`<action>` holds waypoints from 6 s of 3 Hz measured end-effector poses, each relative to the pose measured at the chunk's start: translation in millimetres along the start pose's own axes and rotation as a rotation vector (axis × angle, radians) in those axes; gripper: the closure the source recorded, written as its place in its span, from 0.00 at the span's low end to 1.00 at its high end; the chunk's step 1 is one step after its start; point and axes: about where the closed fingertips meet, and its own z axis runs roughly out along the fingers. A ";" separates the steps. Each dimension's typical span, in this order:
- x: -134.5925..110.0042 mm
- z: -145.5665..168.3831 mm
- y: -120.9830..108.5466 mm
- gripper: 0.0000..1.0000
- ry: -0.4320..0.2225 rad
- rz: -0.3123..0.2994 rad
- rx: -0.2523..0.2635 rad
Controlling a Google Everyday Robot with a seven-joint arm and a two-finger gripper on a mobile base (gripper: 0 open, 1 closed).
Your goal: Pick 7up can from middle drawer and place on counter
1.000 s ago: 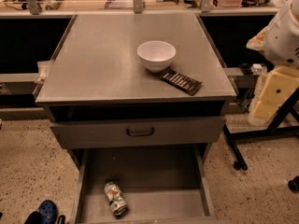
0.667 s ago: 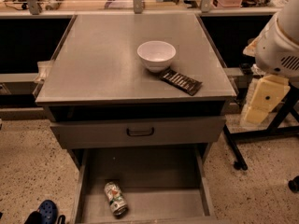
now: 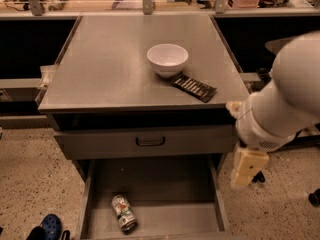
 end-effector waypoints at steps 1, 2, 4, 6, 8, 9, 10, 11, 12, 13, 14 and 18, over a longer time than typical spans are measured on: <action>5.9 24.4 14.5 0.00 0.005 0.002 -0.013; -17.5 70.6 40.2 0.00 0.040 -0.219 -0.204; -47.2 152.7 112.5 0.00 -0.007 -0.651 -0.595; -87.8 189.1 144.2 0.00 0.077 -1.229 -0.565; -89.7 195.6 146.9 0.00 0.075 -1.361 -0.550; -94.0 206.1 149.1 0.00 0.037 -1.439 -0.540; -111.9 246.5 159.4 0.00 -0.062 -1.715 -0.449; -133.8 256.3 153.5 0.00 -0.118 -1.830 -0.349; -134.1 257.1 151.6 0.00 -0.113 -1.832 -0.345; -140.0 270.9 120.0 0.00 -0.046 -1.864 -0.285; -146.7 289.6 80.8 0.00 0.006 -1.903 -0.180; -207.2 402.9 72.3 0.00 -0.162 -2.017 0.002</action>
Offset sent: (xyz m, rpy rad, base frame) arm -0.0147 0.0864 -0.1659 -0.2621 0.5361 0.8425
